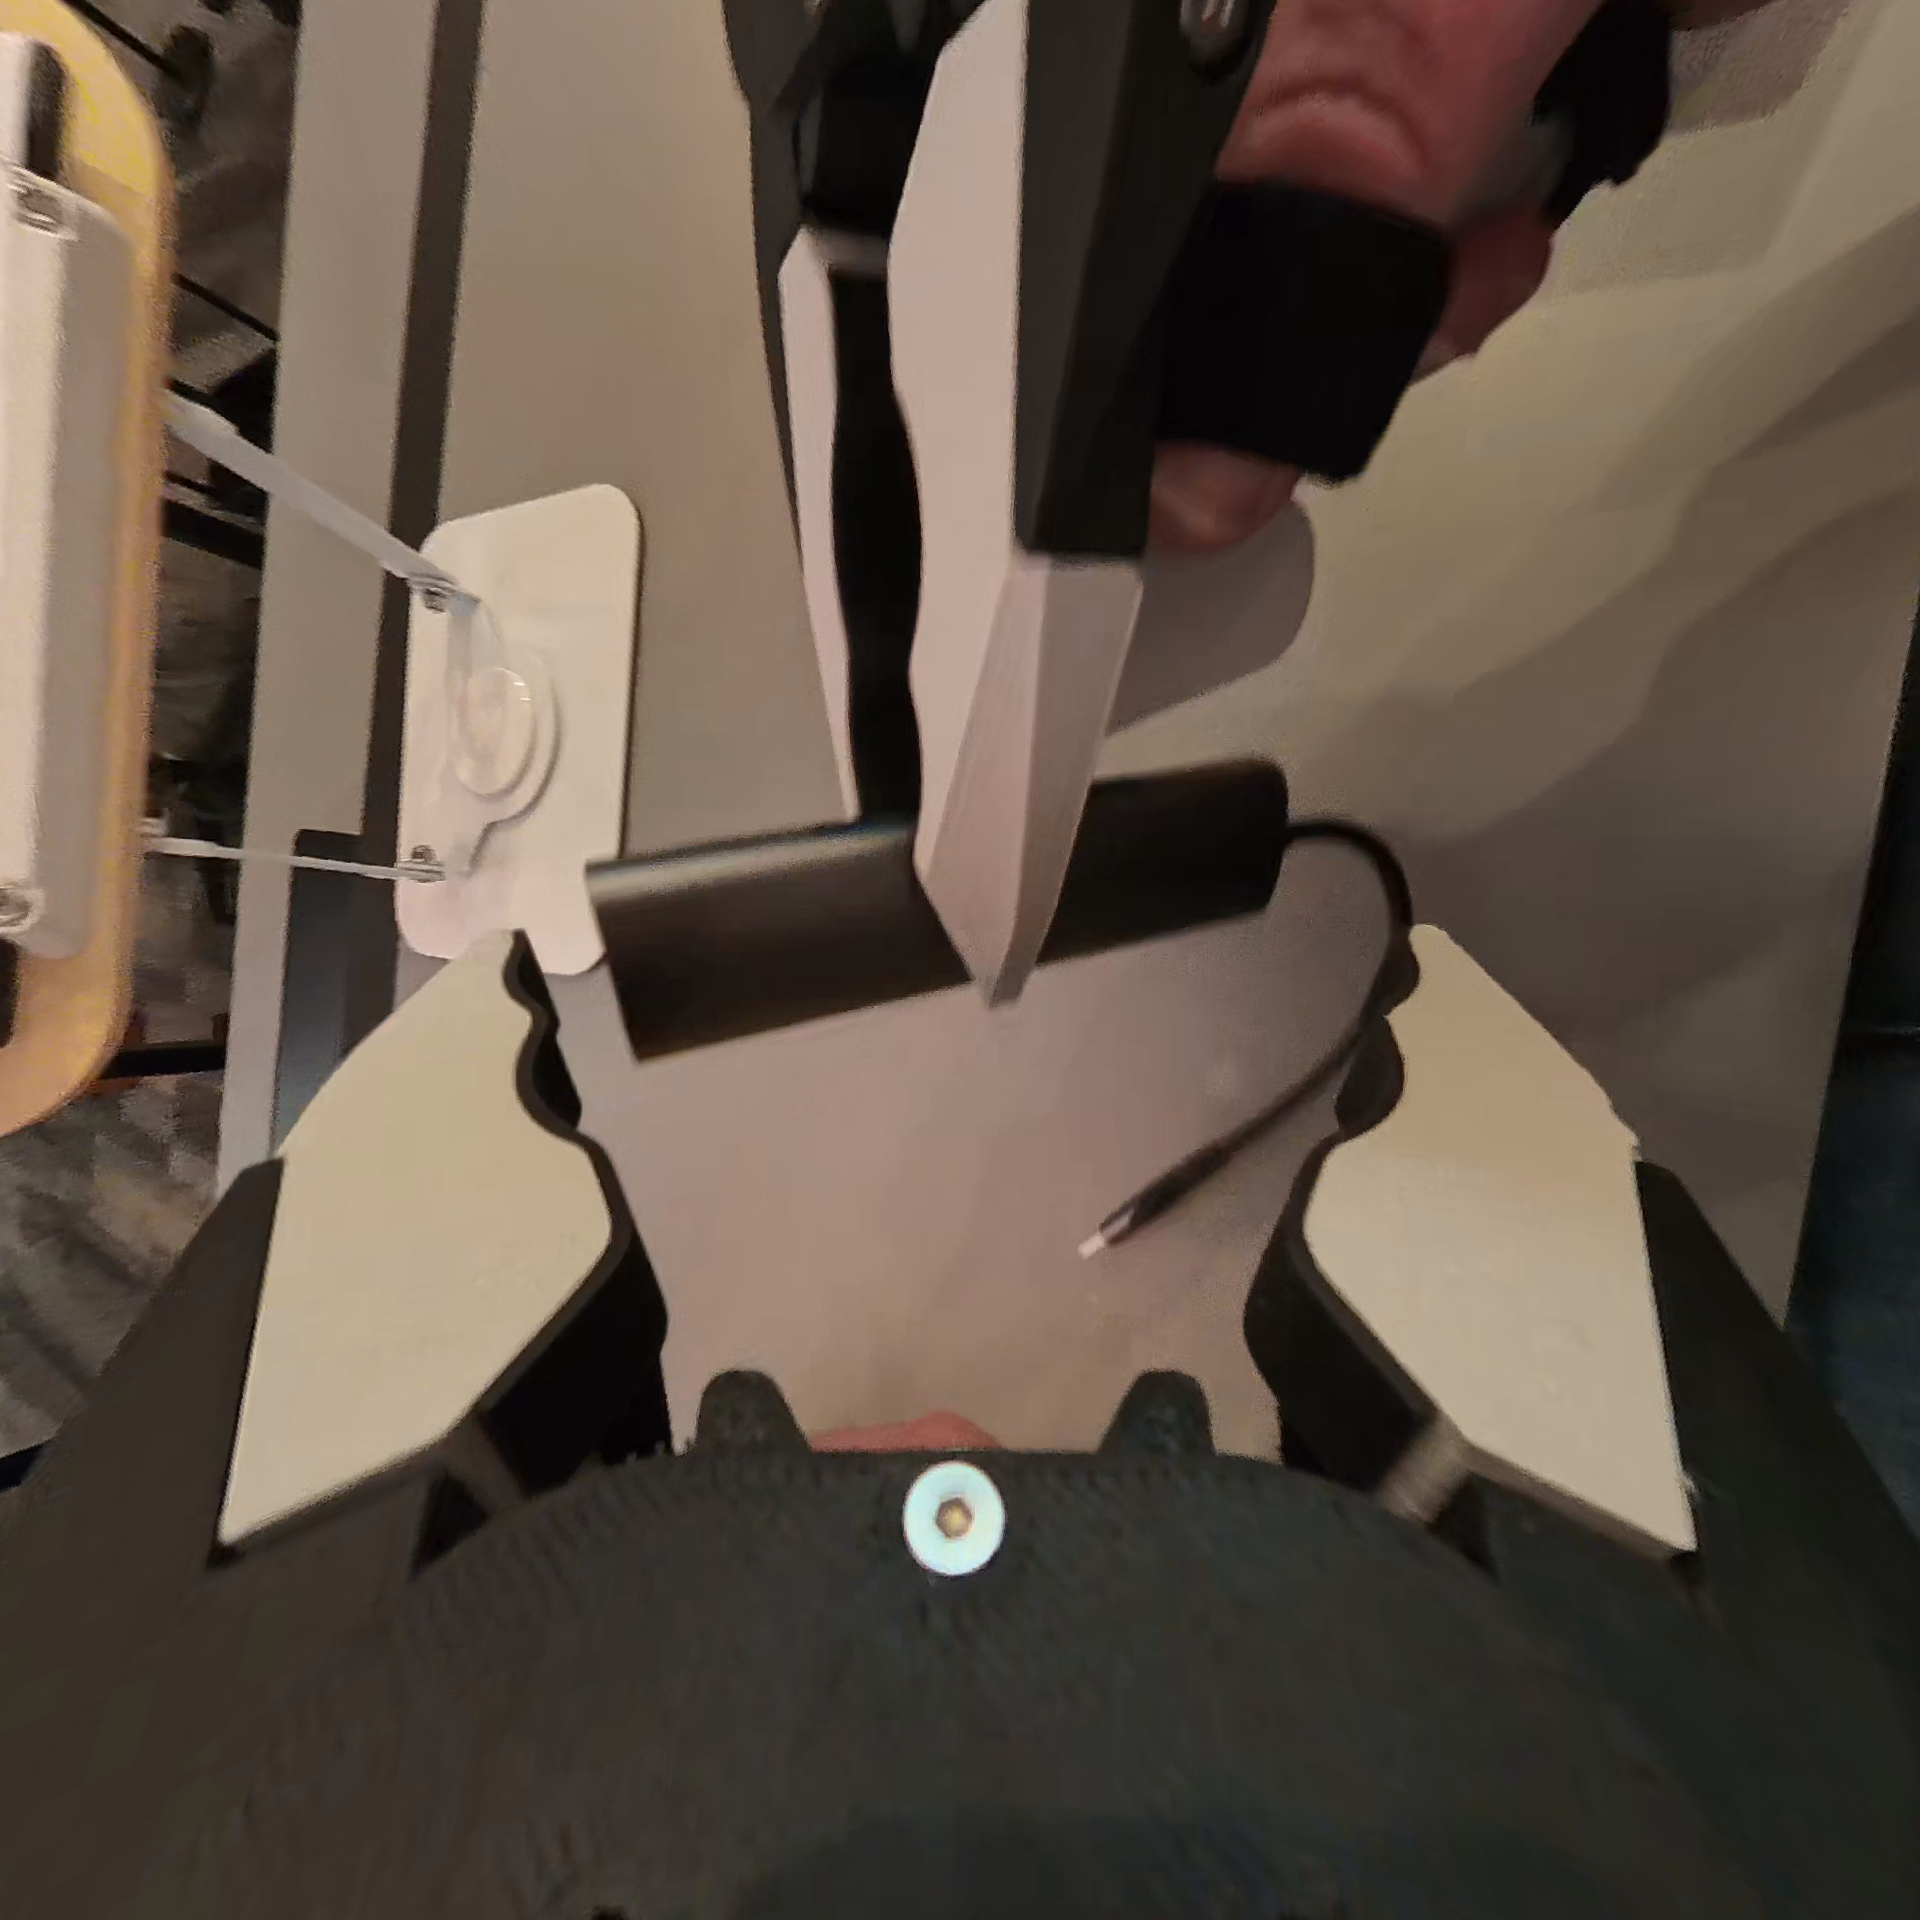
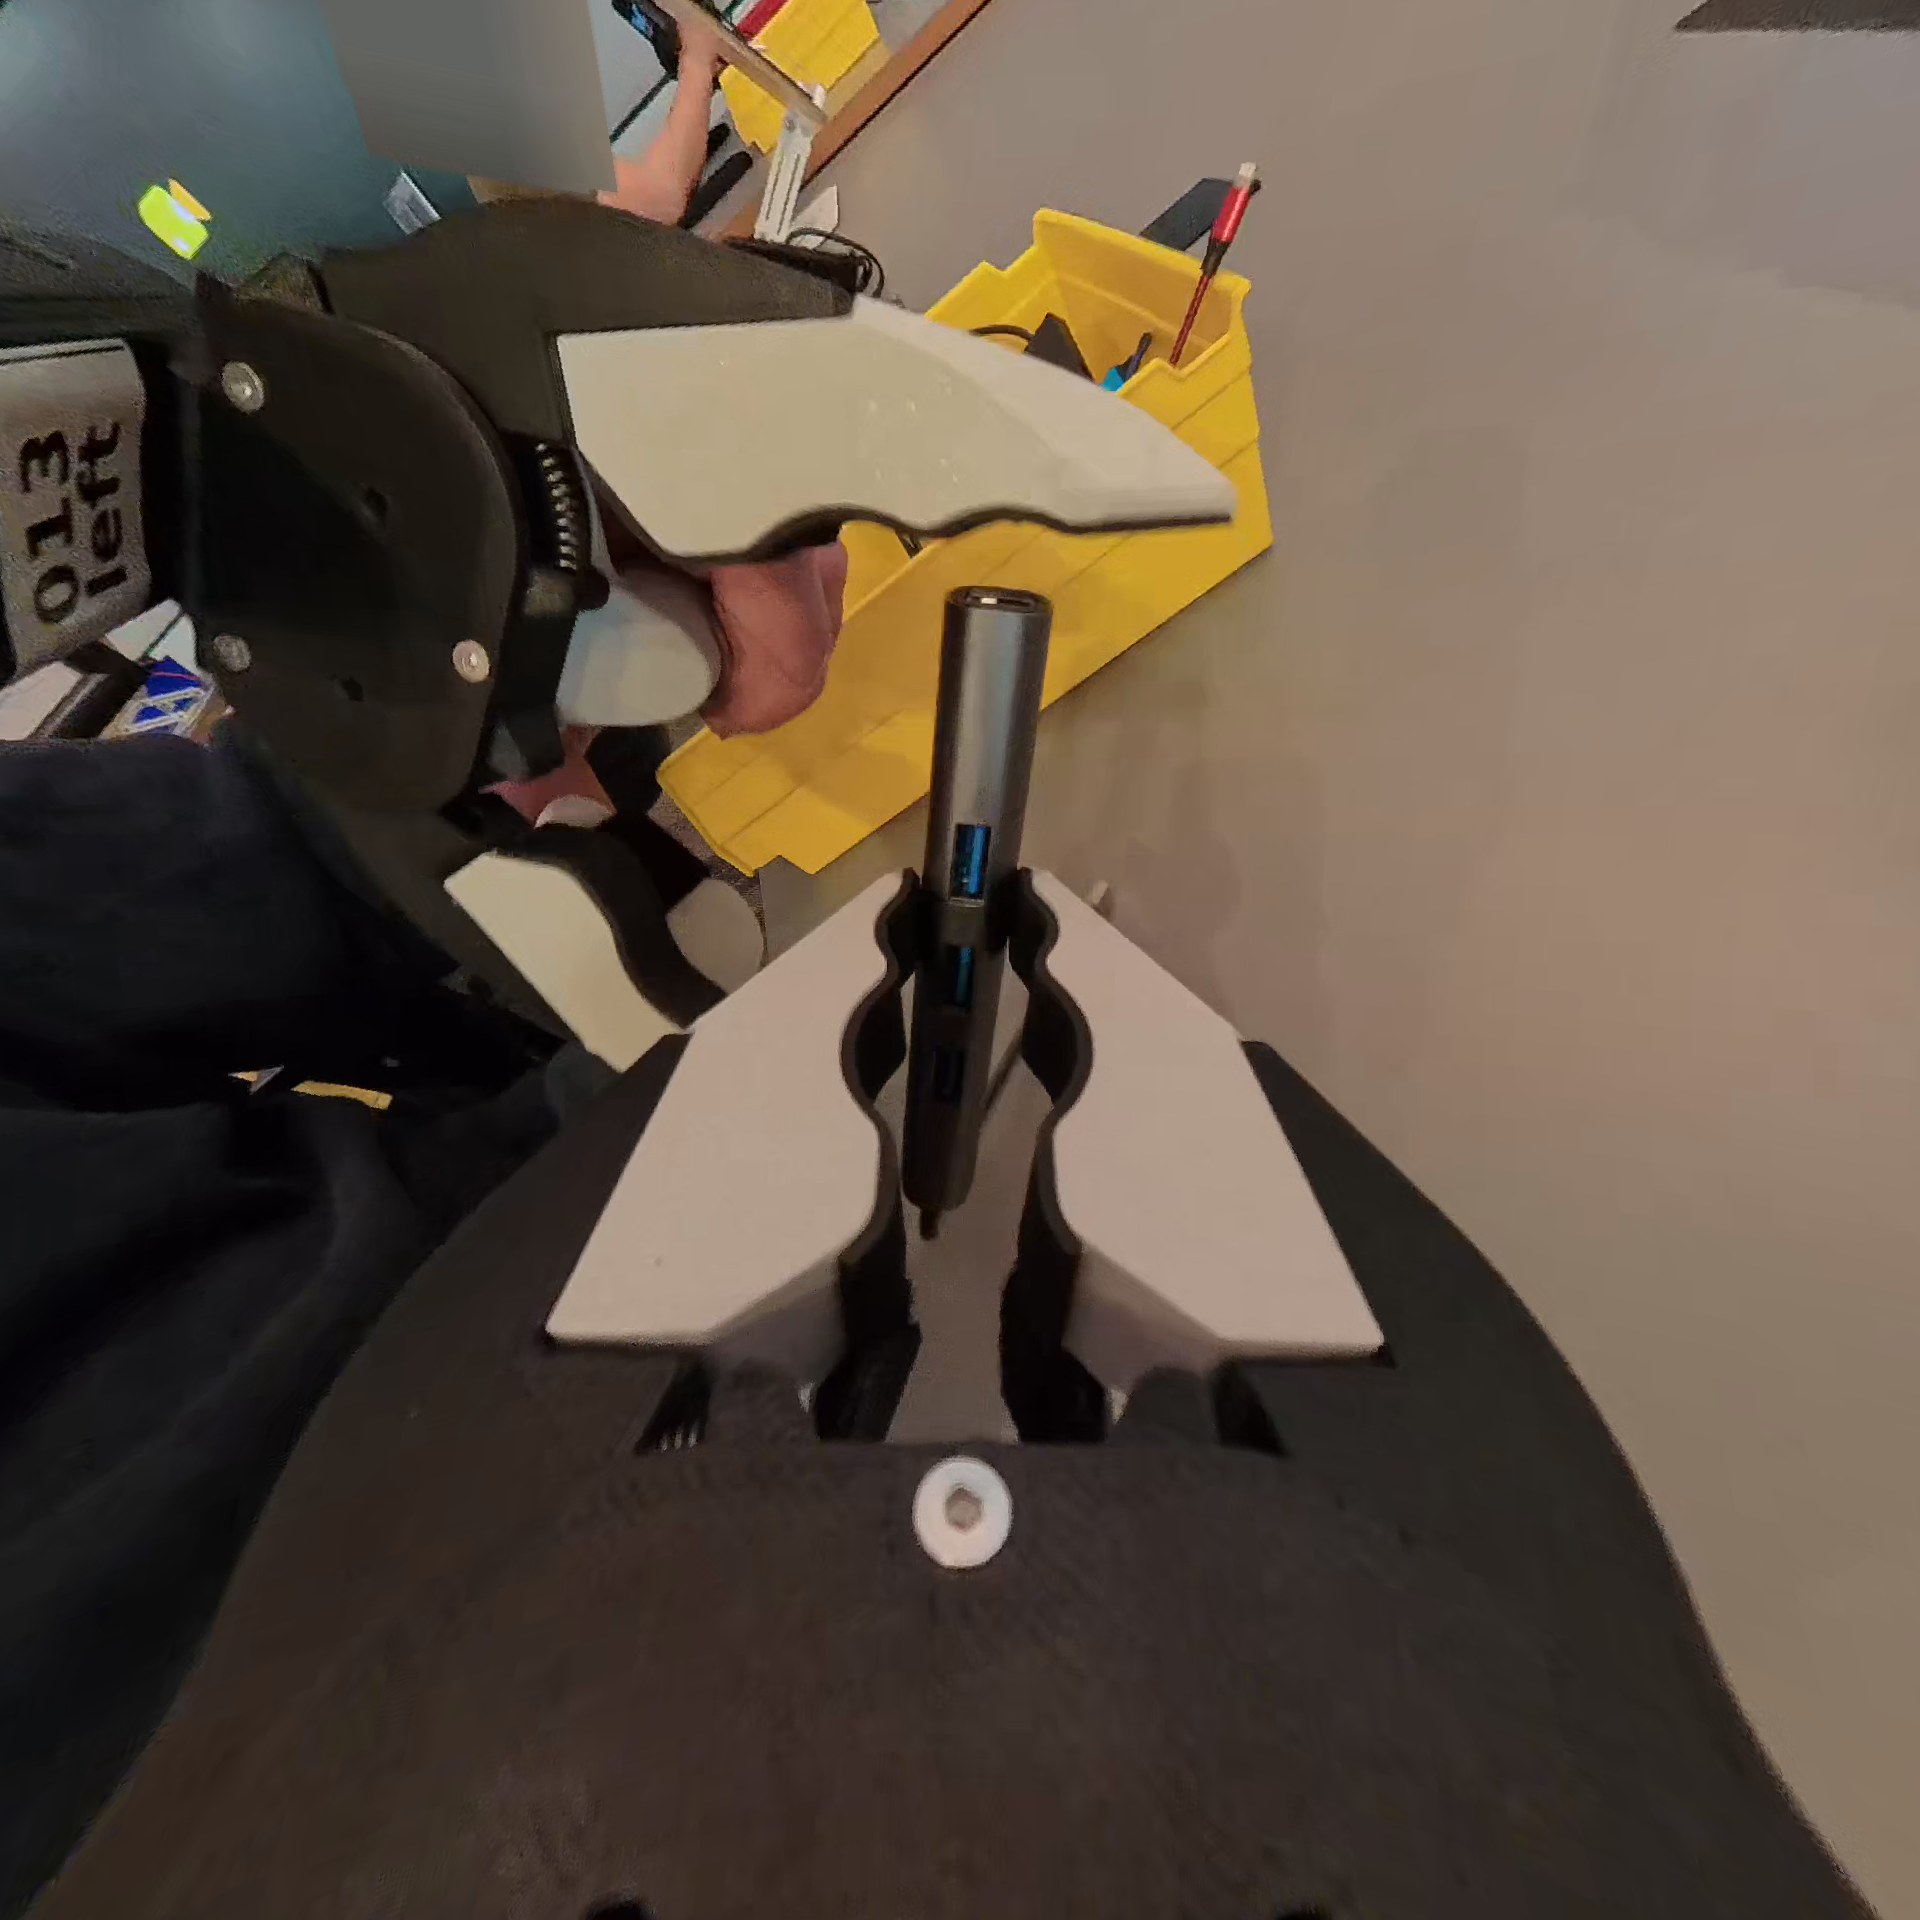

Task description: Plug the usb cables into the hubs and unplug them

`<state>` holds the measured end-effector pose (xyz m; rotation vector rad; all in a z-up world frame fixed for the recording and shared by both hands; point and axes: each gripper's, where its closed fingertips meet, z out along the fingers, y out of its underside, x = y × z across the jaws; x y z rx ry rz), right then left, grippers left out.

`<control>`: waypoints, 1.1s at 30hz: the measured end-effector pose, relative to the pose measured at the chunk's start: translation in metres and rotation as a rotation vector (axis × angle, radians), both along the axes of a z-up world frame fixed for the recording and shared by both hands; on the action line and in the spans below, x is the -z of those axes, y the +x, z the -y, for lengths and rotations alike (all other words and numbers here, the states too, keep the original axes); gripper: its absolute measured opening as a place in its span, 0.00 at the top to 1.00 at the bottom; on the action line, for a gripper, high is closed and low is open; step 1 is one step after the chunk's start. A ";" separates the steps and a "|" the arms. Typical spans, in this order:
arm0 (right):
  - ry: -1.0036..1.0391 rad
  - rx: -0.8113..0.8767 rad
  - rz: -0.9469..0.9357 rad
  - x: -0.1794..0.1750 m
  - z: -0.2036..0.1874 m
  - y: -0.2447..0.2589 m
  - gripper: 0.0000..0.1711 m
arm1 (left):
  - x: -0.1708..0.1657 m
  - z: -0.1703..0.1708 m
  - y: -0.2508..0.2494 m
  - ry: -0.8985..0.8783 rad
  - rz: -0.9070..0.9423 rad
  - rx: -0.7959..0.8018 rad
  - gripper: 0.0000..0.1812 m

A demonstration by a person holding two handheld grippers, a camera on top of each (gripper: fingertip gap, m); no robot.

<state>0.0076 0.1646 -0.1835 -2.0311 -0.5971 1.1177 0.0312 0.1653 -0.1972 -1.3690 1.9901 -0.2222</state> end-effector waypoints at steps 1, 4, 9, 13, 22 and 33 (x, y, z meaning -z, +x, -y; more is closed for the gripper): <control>0.011 0.001 0.000 -0.006 0.003 0.007 0.91 | -0.007 0.000 0.000 0.006 0.018 -0.004 0.22; 0.089 0.044 0.052 -0.032 0.008 0.040 0.91 | -0.031 0.000 0.000 0.004 0.094 -0.005 0.24; 0.273 0.202 0.249 -0.099 0.025 0.140 0.91 | -0.049 -0.007 -0.009 0.011 0.142 -0.025 0.30; 0.376 0.418 0.516 -0.144 0.043 0.249 0.92 | -0.041 -0.013 -0.013 -0.012 0.127 -0.036 0.36; 0.248 0.562 1.007 -0.091 0.074 0.399 0.91 | -0.035 -0.018 -0.012 -0.038 0.154 -0.051 0.48; 0.047 0.397 1.162 0.029 0.073 0.422 0.91 | -0.014 -0.019 -0.019 -0.058 0.089 -0.068 0.48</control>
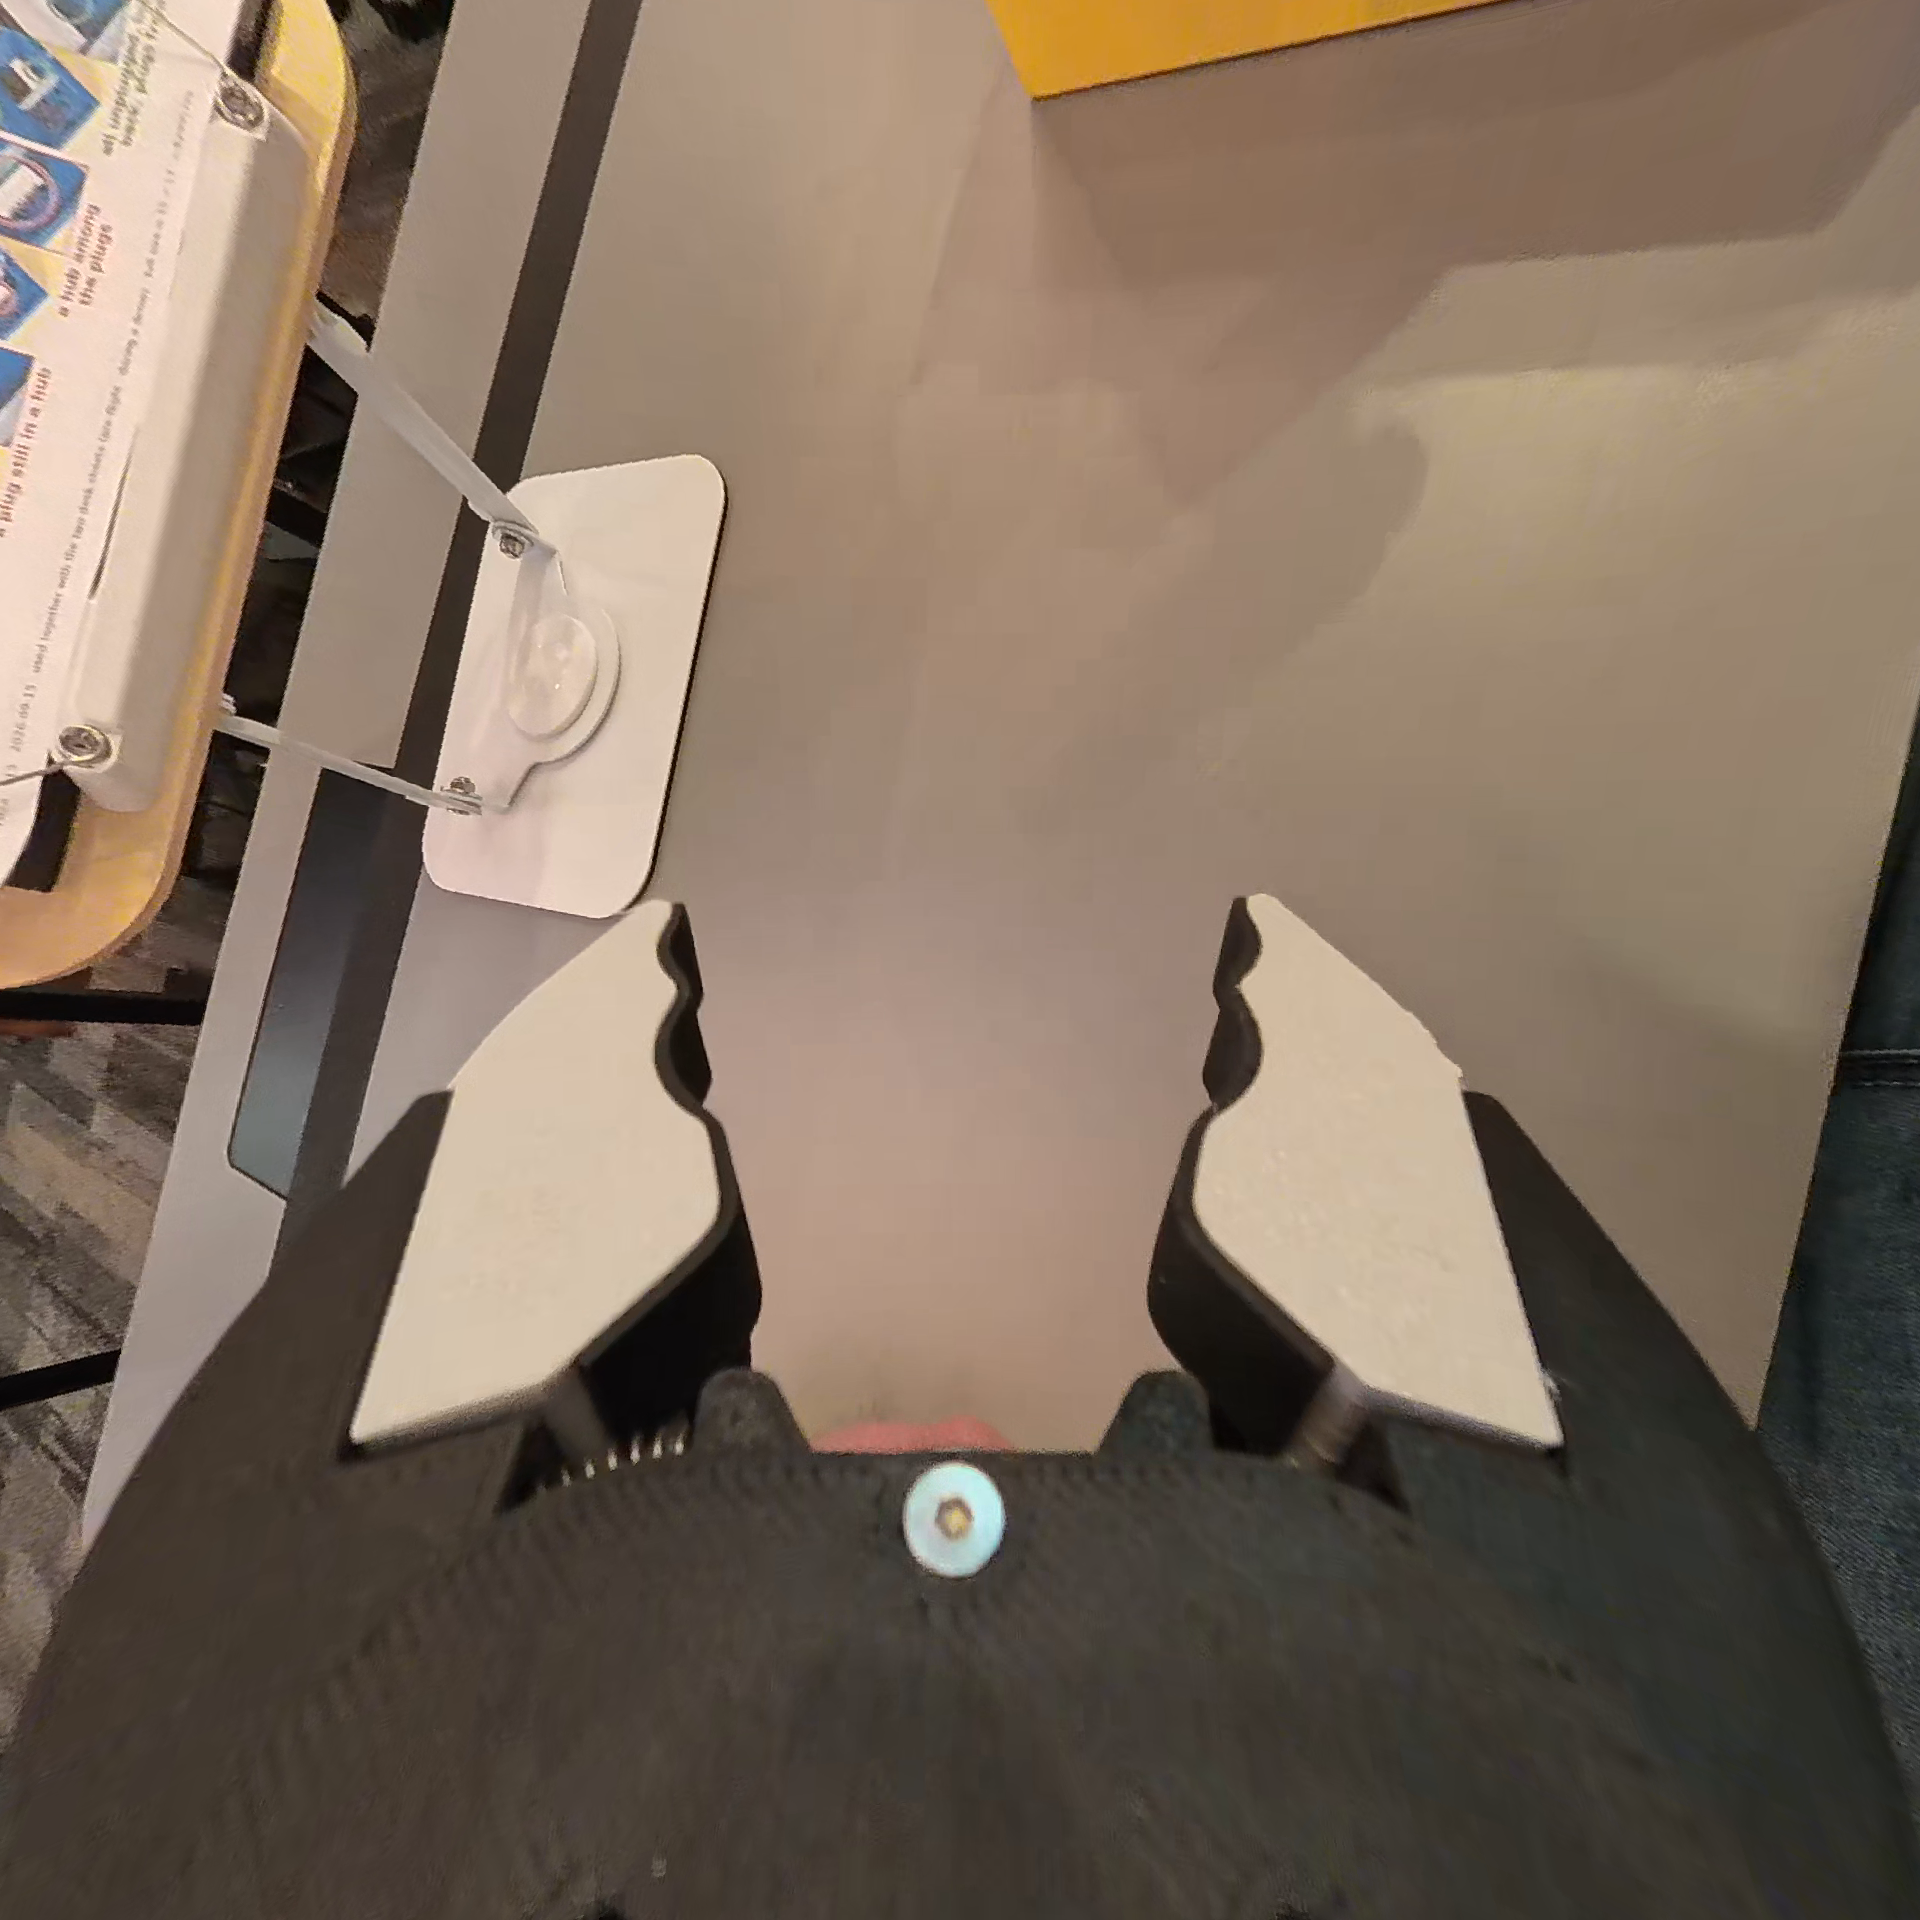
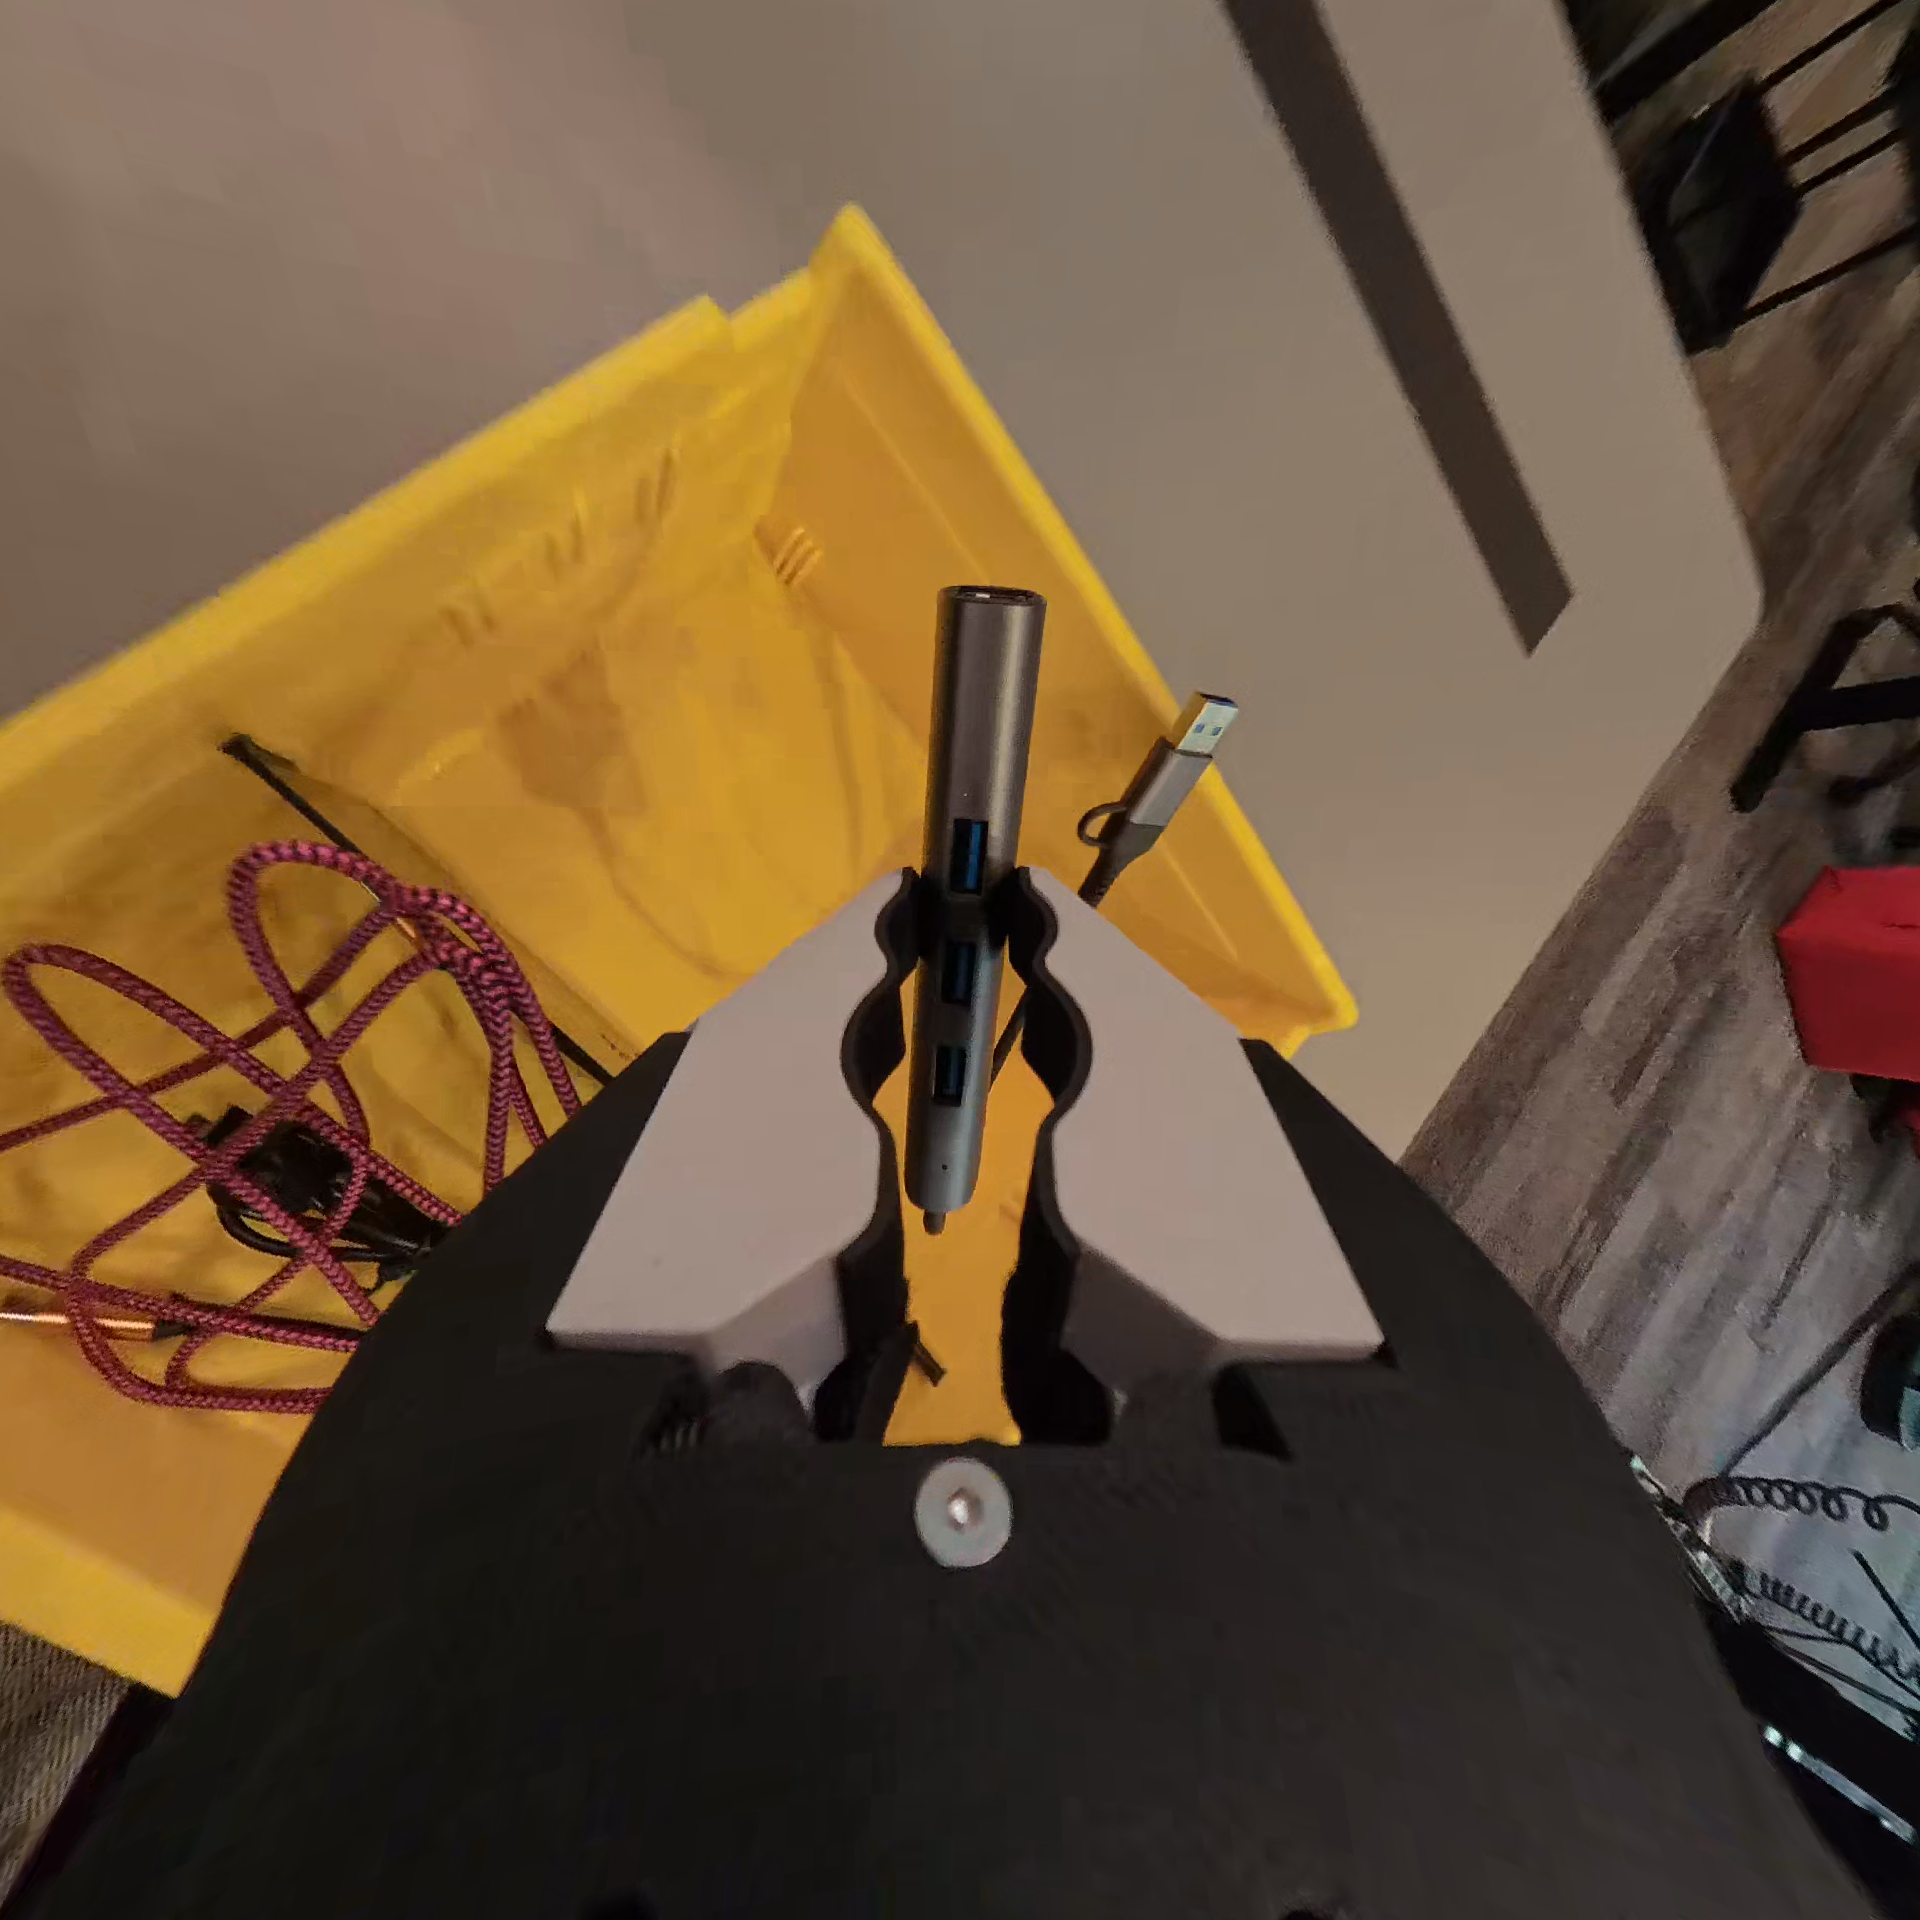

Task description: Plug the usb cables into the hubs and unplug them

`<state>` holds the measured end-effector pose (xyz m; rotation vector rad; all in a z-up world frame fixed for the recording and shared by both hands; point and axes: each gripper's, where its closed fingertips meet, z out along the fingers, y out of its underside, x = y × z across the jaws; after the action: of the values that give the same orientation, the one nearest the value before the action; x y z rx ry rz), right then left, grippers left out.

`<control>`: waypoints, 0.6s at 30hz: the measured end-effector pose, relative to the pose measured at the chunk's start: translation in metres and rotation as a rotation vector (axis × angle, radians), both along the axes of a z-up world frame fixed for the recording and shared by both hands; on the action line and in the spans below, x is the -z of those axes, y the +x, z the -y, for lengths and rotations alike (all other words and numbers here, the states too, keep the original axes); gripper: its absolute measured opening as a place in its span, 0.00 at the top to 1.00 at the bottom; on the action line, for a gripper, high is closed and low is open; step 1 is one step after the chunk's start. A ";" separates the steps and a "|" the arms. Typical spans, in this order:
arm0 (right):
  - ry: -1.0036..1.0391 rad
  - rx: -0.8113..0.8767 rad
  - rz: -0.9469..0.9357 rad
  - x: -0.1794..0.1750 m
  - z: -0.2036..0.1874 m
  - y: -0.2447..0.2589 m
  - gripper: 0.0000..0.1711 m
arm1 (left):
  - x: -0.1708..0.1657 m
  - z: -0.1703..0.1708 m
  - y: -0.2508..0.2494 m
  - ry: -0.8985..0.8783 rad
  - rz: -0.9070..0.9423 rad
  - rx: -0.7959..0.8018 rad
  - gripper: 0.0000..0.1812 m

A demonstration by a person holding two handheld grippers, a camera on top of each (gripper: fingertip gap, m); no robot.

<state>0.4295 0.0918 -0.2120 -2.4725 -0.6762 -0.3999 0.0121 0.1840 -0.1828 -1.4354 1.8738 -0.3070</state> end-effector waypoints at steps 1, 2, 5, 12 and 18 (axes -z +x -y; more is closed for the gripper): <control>-0.029 -0.001 -0.004 0.010 0.000 0.001 0.92 | 0.001 0.000 0.000 -0.002 -0.002 0.000 0.48; -0.061 0.001 -0.024 0.020 0.000 0.002 0.92 | 0.002 0.000 0.000 -0.006 -0.002 0.001 0.48; -0.144 -0.005 -0.056 0.047 -0.001 0.003 0.92 | 0.002 0.000 0.000 -0.008 -0.003 0.002 0.48; -0.364 -0.033 -0.145 0.083 -0.001 -0.009 0.92 | 0.003 -0.002 -0.003 -0.010 -0.013 -0.004 0.48; -0.521 -0.037 -0.256 0.097 0.012 -0.024 0.82 | 0.005 -0.004 -0.008 -0.015 -0.022 -0.014 0.48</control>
<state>0.4055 0.0794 -0.3087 -2.9185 -0.7916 0.1304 0.0037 0.1884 -0.1876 -1.4673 1.8818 -0.3001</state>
